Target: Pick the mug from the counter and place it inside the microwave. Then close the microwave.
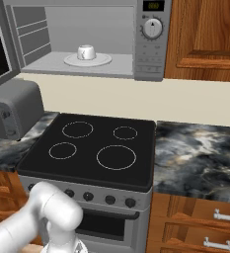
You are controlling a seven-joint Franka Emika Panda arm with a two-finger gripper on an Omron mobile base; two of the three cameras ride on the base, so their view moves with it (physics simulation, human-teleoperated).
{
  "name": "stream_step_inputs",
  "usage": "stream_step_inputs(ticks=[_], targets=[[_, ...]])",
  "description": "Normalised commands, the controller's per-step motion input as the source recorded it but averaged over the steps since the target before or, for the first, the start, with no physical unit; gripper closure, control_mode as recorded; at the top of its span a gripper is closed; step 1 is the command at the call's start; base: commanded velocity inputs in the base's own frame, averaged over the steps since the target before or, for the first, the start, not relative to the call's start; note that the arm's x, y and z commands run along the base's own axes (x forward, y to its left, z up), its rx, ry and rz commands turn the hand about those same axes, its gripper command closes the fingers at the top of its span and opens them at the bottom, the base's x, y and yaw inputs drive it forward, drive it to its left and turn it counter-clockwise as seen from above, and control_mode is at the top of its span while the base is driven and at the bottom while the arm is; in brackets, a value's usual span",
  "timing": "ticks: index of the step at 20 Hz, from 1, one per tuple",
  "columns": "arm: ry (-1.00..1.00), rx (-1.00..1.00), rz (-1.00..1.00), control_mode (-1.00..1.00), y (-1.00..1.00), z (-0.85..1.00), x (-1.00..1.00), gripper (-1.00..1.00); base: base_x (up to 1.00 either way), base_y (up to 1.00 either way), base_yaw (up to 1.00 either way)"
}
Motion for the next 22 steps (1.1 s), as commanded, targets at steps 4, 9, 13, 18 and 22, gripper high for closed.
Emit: stream_step_inputs(ticks=[4,9,13,18,22], targets=[[0.0,0.0,-0.01,-1.0,0.39,-0.09,0.06,-1.0,0.0,0.0,0.0],[0.0,0.0,0.0,-1.0,0.36,-0.22,0.31,-1.0,0.0,0.0,0.0],[0.0,-0.02,0.0,-1.0,0.34,-0.11,0.57,-1.0,0.0,0.0,0.0],[0.0,-0.03,0.0,-1.0,0.49,0.0,0.45,-1.0,0.0,0.0,0.0],[0.0,-0.01,0.0,-1.0,0.56,-0.03,0.33,-1.0,0.0,0.0,0.0]])
